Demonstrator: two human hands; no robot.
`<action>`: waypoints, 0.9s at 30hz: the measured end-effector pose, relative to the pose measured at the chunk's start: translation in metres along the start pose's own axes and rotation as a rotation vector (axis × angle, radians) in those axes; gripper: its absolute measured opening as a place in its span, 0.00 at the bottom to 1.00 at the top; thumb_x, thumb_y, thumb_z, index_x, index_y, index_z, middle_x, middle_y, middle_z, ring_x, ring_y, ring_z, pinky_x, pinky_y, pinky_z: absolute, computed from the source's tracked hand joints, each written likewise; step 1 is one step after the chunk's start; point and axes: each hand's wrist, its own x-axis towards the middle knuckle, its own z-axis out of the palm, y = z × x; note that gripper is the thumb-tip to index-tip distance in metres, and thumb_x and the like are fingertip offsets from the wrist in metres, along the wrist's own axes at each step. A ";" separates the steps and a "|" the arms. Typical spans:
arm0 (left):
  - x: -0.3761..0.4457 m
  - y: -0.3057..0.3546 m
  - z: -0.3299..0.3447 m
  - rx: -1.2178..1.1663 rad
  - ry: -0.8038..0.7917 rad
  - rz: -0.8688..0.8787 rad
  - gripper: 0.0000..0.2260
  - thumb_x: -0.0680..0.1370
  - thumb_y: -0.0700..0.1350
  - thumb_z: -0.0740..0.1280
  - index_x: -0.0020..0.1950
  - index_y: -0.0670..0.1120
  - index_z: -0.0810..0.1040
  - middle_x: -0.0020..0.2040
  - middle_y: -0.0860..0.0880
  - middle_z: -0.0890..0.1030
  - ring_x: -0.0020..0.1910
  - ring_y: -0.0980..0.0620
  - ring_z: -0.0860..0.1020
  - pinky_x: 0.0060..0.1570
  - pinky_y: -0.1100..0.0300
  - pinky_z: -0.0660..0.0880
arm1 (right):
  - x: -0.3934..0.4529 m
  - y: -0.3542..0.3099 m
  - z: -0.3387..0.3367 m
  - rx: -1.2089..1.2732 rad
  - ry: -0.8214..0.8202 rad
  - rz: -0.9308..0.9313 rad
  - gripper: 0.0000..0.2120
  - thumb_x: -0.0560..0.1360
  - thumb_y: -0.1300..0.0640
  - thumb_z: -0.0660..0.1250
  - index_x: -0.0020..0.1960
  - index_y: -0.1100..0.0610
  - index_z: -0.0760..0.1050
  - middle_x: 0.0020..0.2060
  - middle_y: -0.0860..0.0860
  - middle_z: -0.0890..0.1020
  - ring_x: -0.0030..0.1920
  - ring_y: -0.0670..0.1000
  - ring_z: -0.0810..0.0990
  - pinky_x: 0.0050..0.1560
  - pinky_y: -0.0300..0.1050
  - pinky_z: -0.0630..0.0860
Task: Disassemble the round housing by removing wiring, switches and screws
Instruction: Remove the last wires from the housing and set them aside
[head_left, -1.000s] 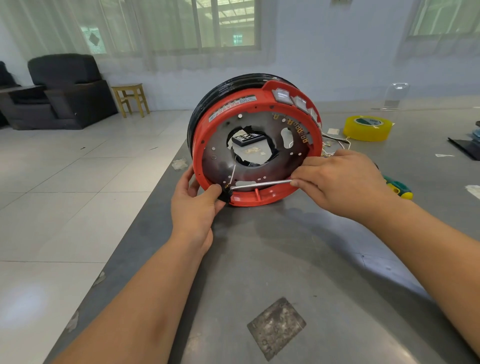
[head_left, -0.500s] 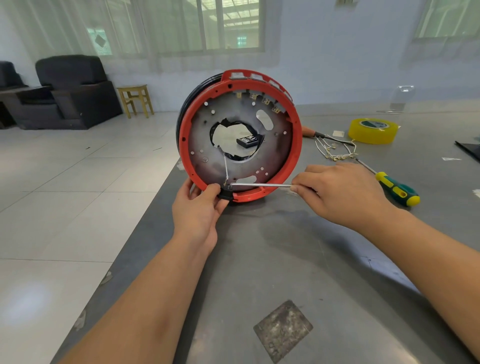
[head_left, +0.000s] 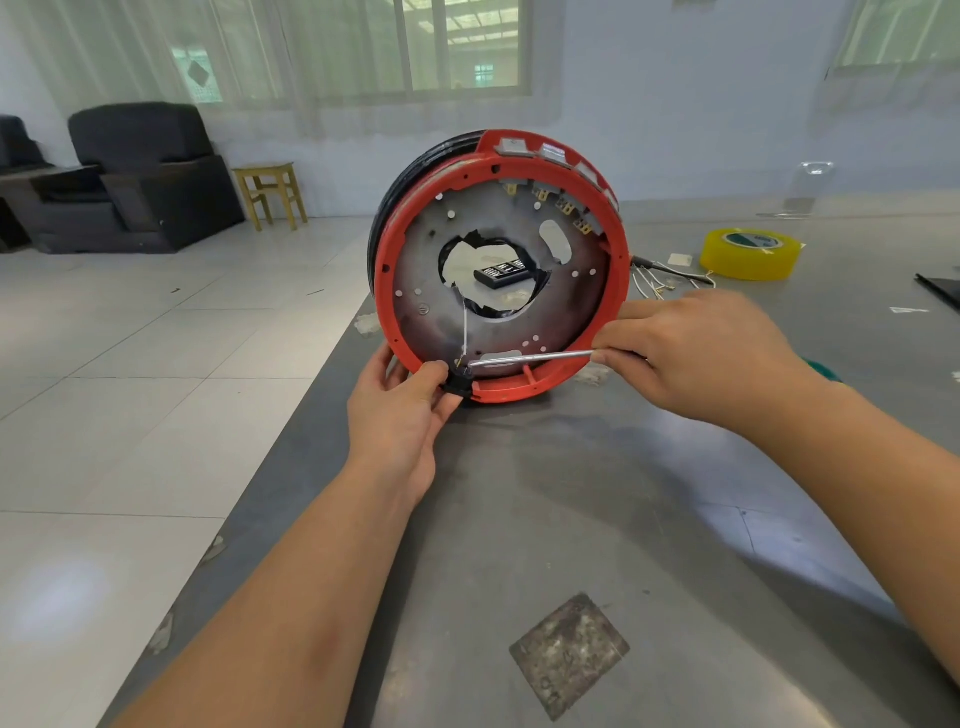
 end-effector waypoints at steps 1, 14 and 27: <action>0.000 0.000 0.000 0.009 -0.003 0.003 0.21 0.77 0.29 0.70 0.68 0.46 0.78 0.54 0.50 0.87 0.45 0.52 0.87 0.47 0.55 0.85 | 0.001 0.000 -0.001 -0.013 -0.003 -0.006 0.14 0.82 0.47 0.59 0.50 0.48 0.82 0.44 0.46 0.83 0.36 0.58 0.80 0.34 0.45 0.68; -0.009 0.004 0.008 0.020 0.016 0.054 0.28 0.78 0.28 0.68 0.75 0.50 0.74 0.63 0.49 0.85 0.60 0.47 0.85 0.42 0.60 0.83 | 0.003 -0.001 -0.006 -0.055 0.012 -0.017 0.19 0.83 0.44 0.52 0.52 0.45 0.82 0.46 0.44 0.82 0.41 0.54 0.81 0.40 0.45 0.71; -0.007 0.004 0.008 -0.009 0.049 0.037 0.27 0.79 0.29 0.68 0.74 0.50 0.76 0.60 0.50 0.86 0.58 0.48 0.86 0.41 0.61 0.83 | -0.001 0.002 0.007 0.034 0.003 0.033 0.17 0.81 0.41 0.53 0.51 0.41 0.81 0.45 0.41 0.83 0.40 0.51 0.82 0.31 0.36 0.52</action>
